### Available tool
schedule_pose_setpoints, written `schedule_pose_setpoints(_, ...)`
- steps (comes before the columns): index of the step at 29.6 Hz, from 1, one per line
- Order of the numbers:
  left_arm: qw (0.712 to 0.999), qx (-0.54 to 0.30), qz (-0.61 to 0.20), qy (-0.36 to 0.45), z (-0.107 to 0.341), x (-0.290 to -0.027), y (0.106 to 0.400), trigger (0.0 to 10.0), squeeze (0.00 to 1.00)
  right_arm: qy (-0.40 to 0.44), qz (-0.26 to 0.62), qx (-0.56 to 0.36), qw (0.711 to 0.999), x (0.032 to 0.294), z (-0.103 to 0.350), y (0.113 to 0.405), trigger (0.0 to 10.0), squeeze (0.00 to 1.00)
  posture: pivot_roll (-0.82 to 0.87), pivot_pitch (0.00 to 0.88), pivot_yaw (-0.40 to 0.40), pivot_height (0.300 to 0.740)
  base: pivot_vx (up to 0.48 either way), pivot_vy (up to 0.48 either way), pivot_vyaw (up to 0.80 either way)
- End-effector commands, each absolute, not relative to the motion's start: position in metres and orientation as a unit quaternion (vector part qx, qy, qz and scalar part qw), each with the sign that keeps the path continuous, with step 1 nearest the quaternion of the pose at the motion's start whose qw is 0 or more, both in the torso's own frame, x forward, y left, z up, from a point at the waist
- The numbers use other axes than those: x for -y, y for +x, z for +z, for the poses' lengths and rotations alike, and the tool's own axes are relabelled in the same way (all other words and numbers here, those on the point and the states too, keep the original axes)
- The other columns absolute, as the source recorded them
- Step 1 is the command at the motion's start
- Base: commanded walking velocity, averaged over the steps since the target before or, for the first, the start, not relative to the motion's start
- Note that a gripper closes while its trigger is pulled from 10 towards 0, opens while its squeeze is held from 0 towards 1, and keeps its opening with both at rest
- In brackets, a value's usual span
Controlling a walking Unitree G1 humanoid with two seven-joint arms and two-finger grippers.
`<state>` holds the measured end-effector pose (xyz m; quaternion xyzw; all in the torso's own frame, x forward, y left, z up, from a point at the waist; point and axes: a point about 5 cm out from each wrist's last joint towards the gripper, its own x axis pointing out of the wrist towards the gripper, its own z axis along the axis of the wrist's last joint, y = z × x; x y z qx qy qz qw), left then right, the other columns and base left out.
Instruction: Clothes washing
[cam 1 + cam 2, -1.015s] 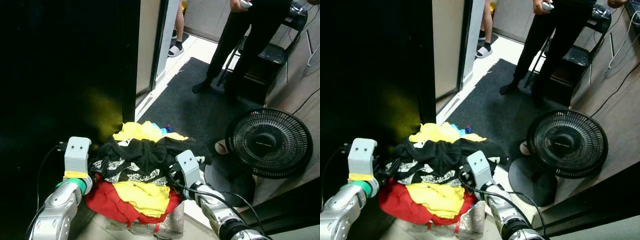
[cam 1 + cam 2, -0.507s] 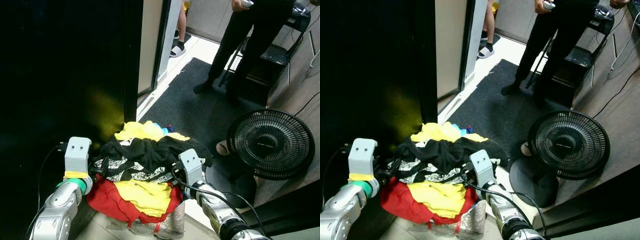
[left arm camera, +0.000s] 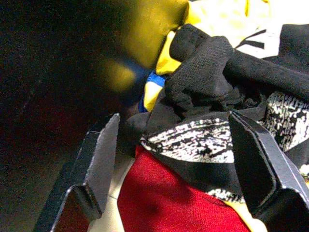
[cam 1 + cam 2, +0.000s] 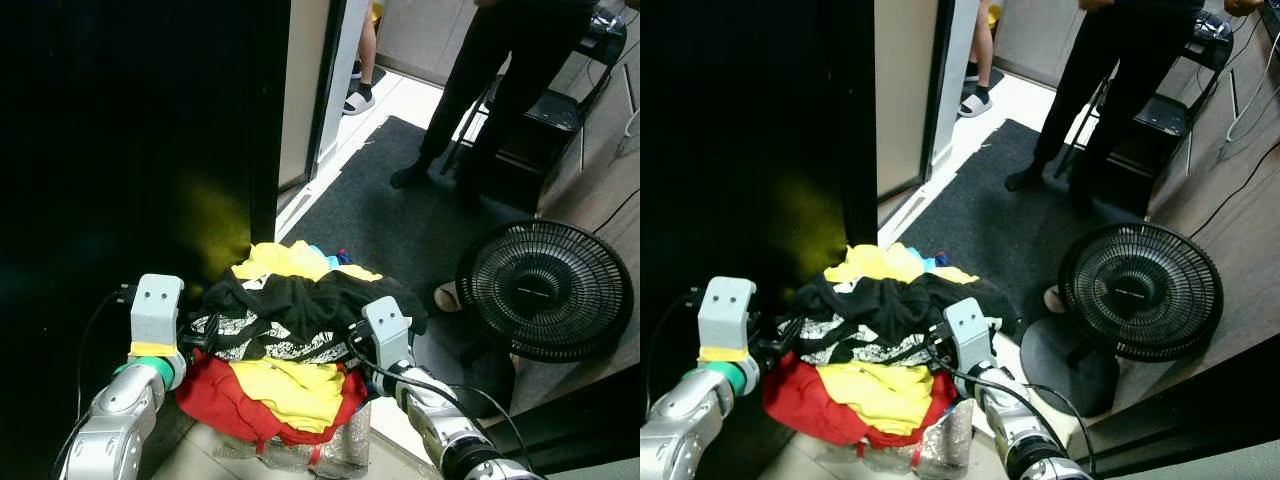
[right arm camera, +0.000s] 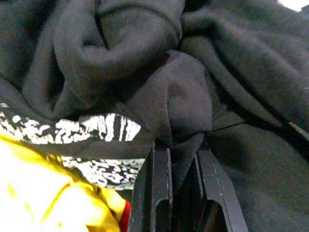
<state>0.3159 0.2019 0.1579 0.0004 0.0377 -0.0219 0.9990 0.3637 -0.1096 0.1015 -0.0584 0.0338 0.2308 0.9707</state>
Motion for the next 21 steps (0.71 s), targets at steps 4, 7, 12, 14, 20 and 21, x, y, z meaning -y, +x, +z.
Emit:
schedule_pose_setpoints(4, 0.998, -0.053, -0.021, -0.006, 0.149, -0.201, 0.315, 10.0, 0.0, -0.047, 0.209, 0.018, 0.977, 0.123, 0.116, 0.367, 0.0, 0.0, 0.06, 0.247, -0.047, 0.74, 0.0, 0.0, 0.0)
schedule_pose_setpoints(7, 0.998, -0.05, -0.027, -0.007, 0.15, -0.198, 0.316, 10.0, 0.0, -0.053, 0.202, 0.045, 0.977, 0.124, 0.126, 0.369, 0.0, 0.0, 0.06, 0.228, -0.045, 0.74, 0.0, 0.0, 0.0)
schedule_pose_setpoints(12, 0.997, -0.046, -0.061, -0.016, 0.149, -0.176, 0.321, 10.0, 0.0, -0.067, 0.165, 0.18, 0.967, 0.13, 0.177, 0.366, 10.0, 0.0, 0.01, 0.166, -0.021, 0.74, 0.0, 0.0, 0.0)
schedule_pose_setpoints(14, 0.996, -0.045, -0.069, -0.019, 0.149, -0.171, 0.323, 10.0, 0.0, -0.064, 0.161, 0.207, 0.963, 0.13, 0.191, 0.365, 10.0, 0.0, 0.01, 0.166, -0.021, 0.74, 0.0, 0.0, 0.0)
schedule_pose_setpoints(20, 0.993, -0.036, -0.109, -0.028, 0.154, -0.146, 0.332, 10.0, 0.0, -0.064, 0.16, 0.321, 0.931, 0.126, 0.262, 0.357, 10.0, 0.0, -0.04, 0.124, 0.005, 0.74, 0.0, 0.0, 0.0)
schedule_pose_setpoints(21, 0.991, -0.029, -0.129, -0.033, 0.159, -0.134, 0.335, 10.0, 0.0, -0.059, 0.154, 0.377, 0.911, 0.127, 0.299, 0.349, 10.0, 0.0, -0.05, 0.116, 0.011, 0.74, 0.0, 0.0, 0.0)
